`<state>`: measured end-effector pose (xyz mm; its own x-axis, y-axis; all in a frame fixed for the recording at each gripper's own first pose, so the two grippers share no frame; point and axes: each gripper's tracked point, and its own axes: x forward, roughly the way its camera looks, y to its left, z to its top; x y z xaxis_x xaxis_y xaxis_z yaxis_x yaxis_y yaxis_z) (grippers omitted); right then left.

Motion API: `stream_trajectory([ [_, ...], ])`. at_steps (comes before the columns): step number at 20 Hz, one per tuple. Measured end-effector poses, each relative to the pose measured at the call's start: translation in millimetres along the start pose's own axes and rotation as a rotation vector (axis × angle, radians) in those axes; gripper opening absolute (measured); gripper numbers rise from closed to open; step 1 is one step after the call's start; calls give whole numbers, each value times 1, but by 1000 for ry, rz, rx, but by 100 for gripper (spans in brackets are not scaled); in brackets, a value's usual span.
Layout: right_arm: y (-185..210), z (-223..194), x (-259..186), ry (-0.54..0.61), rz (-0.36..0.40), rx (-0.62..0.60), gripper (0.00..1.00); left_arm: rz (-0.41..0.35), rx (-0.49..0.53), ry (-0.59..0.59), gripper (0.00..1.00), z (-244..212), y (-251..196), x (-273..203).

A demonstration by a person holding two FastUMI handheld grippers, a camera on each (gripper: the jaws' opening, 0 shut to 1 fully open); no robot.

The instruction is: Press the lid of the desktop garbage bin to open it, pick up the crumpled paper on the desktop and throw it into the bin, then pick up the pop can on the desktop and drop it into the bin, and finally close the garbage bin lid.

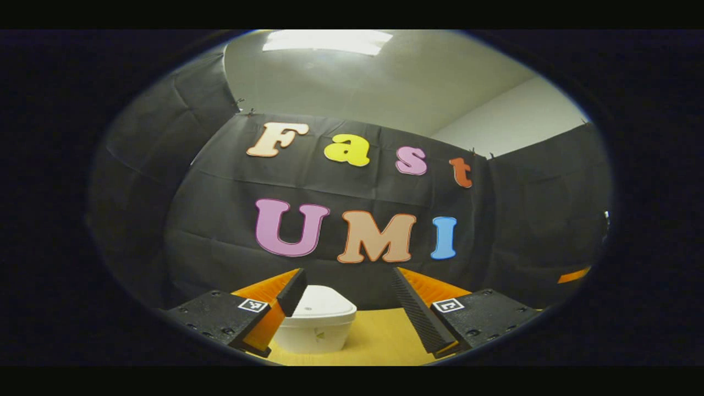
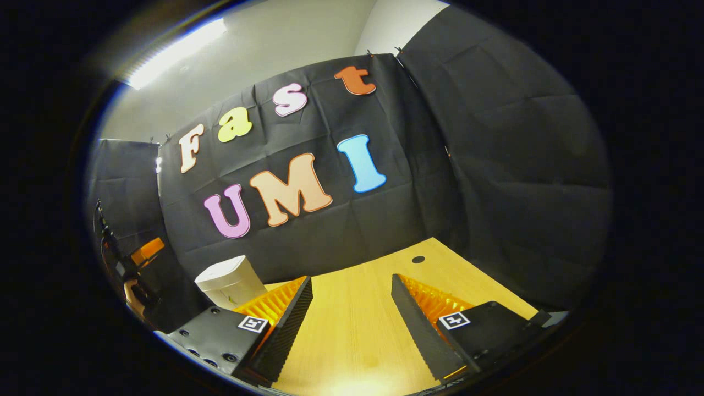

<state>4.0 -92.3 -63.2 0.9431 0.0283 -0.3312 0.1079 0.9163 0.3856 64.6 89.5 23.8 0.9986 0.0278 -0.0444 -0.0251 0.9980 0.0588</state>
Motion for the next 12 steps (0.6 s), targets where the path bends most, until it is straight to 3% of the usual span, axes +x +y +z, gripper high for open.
stream_trajectory([
  [7,55,-7,-9,-66,29,-47,96,127,-177,35,92,-41,-8,-65],
  [12,89,-24,-8,-33,83,-72,96,141,-209,90,92,-60,-10,-65],
])
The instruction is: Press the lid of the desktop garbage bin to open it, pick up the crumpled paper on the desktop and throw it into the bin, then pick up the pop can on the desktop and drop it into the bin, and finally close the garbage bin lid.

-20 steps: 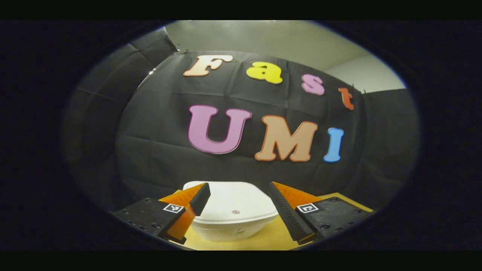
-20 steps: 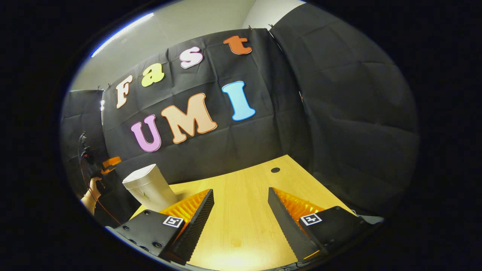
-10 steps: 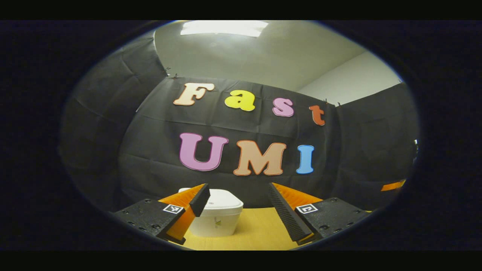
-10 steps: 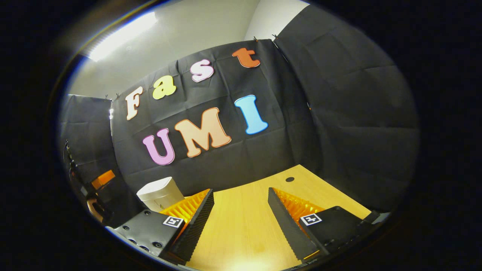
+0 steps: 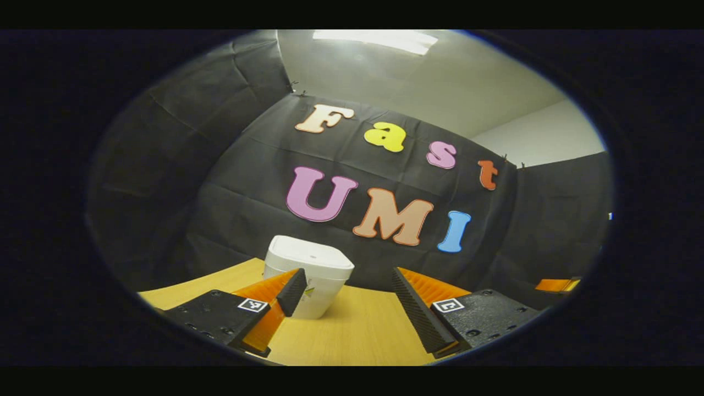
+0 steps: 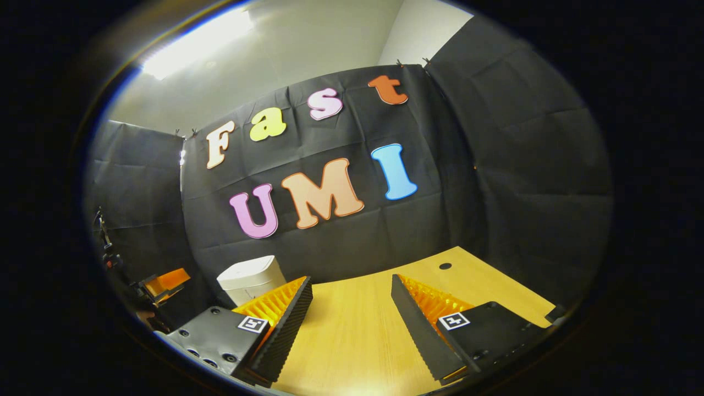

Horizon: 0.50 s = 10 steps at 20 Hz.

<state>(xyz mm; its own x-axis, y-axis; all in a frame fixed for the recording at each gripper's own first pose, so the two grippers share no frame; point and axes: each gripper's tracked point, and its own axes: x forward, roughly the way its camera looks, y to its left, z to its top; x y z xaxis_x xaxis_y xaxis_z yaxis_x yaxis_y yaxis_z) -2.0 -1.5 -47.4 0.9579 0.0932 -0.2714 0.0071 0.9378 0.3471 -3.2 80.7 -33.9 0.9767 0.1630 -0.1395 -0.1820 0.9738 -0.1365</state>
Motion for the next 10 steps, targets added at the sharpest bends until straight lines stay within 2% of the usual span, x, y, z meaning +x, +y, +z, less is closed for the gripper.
stream_trajectory([
  [4,1,-1,-3,6,-5,-11,96,6,-20,11,91,-2,1,5],
  [10,-23,8,-7,-14,-60,14,96,-7,9,26,93,-7,-6,13],
])
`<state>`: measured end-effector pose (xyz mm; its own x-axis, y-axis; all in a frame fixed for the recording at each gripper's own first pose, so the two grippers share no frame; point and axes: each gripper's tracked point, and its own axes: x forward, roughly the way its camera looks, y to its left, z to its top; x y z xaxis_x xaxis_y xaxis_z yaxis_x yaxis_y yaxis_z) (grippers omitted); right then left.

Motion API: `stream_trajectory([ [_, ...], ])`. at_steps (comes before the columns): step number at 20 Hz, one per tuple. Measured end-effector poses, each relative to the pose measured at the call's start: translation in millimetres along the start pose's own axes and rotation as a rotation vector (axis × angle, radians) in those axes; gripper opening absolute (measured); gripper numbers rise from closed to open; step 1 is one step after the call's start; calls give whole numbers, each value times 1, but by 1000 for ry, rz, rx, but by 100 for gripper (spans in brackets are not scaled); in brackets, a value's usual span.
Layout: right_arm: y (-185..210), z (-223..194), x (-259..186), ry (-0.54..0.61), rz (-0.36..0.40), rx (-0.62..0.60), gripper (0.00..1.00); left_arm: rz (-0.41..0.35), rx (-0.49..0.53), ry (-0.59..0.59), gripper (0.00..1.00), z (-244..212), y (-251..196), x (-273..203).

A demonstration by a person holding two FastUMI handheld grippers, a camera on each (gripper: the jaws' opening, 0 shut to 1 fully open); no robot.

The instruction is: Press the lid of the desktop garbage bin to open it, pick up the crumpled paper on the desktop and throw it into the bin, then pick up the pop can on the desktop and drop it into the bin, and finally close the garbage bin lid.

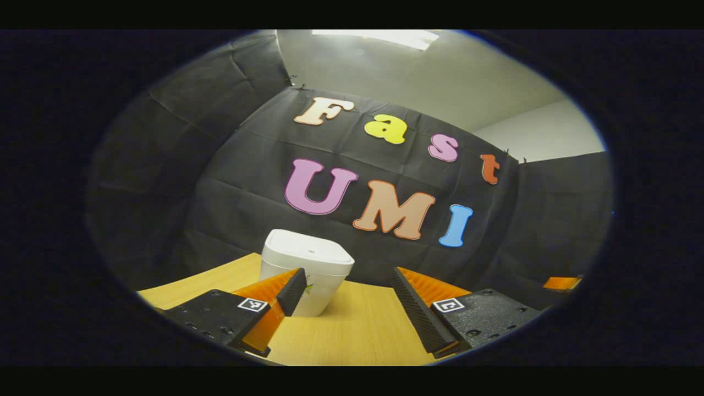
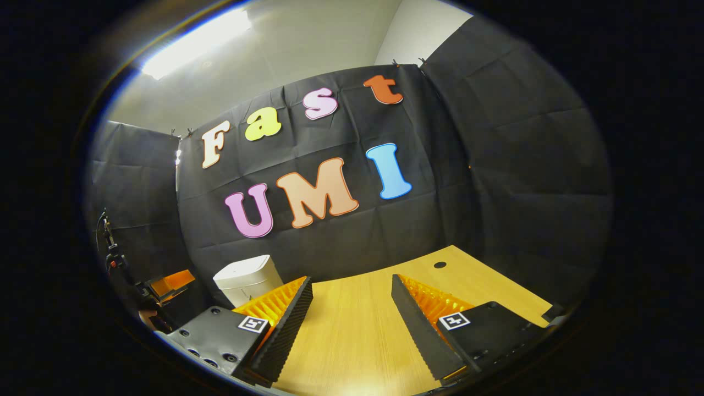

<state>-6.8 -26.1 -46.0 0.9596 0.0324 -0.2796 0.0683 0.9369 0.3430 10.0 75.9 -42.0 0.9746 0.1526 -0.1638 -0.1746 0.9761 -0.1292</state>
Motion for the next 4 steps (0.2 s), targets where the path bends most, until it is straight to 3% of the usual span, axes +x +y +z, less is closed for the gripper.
stream_trajectory([
  [4,-10,2,-3,1,-20,18,96,-20,25,20,93,-7,-10,4],
])
